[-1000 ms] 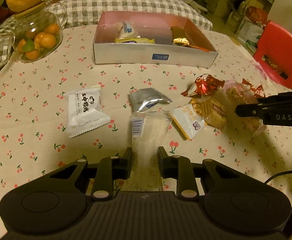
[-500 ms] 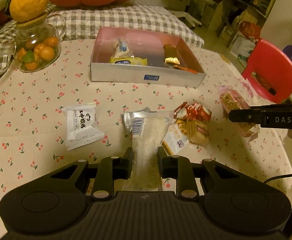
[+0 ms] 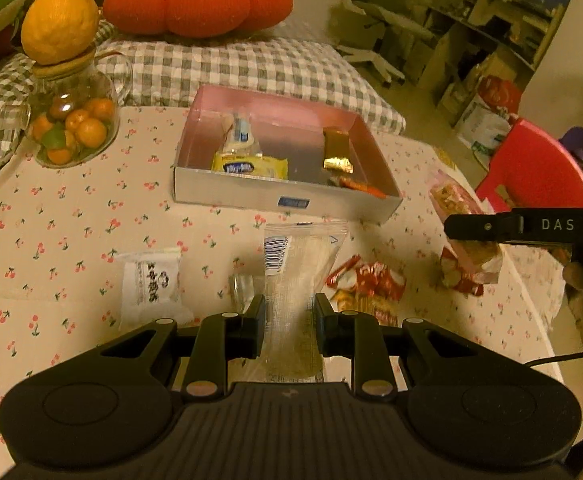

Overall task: Organize snacks
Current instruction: 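Carry both packets into the silver box and open both tools to release them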

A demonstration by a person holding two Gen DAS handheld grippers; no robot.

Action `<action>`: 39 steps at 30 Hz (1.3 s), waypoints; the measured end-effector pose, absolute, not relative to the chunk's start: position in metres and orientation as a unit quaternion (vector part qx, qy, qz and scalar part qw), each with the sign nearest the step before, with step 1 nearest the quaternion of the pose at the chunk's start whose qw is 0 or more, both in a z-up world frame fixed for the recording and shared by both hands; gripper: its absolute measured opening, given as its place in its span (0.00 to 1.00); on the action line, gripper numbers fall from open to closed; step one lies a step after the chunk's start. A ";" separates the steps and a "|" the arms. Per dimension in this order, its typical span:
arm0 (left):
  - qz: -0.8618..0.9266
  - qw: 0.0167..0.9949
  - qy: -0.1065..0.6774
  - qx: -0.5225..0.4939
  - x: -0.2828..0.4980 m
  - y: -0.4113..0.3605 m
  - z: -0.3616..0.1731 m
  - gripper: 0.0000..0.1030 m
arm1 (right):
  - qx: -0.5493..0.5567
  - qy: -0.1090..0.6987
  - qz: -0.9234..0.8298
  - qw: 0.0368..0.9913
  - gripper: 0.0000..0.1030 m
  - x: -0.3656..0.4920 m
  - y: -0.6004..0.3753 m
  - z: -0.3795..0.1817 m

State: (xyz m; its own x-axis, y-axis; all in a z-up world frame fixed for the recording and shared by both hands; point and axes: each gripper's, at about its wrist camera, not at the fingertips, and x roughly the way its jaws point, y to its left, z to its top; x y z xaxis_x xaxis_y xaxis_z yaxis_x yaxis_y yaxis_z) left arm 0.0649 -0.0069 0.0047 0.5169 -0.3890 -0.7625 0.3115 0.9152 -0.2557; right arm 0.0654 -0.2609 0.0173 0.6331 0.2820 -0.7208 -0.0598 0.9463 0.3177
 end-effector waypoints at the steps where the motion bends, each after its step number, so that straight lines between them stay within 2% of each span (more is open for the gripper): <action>1: -0.200 0.871 0.447 -0.046 0.067 -0.008 0.006 0.21 | 0.135 0.417 0.095 0.894 0.30 0.068 -0.260 0.018; 22: -0.169 0.894 0.397 -0.119 0.129 -0.037 0.009 0.21 | 0.221 0.394 0.074 0.889 0.30 0.138 -0.264 0.008; 33: -0.163 0.888 0.401 -0.156 0.190 -0.051 -0.014 0.21 | 0.265 0.375 0.085 0.884 0.30 0.191 -0.267 -0.014; 39: -0.140 0.892 0.409 -0.129 0.222 -0.063 -0.029 0.21 | 0.253 0.388 0.090 0.882 0.30 0.224 -0.259 -0.029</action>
State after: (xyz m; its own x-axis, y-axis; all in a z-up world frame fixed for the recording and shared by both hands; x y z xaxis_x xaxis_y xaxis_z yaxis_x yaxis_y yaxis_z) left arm 0.2223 -0.0629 -0.0290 0.6255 -0.3560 -0.6943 0.1444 0.9273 -0.3453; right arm 0.2242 -0.2594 -0.0293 0.6827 0.3545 -0.6390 0.0387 0.8557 0.5161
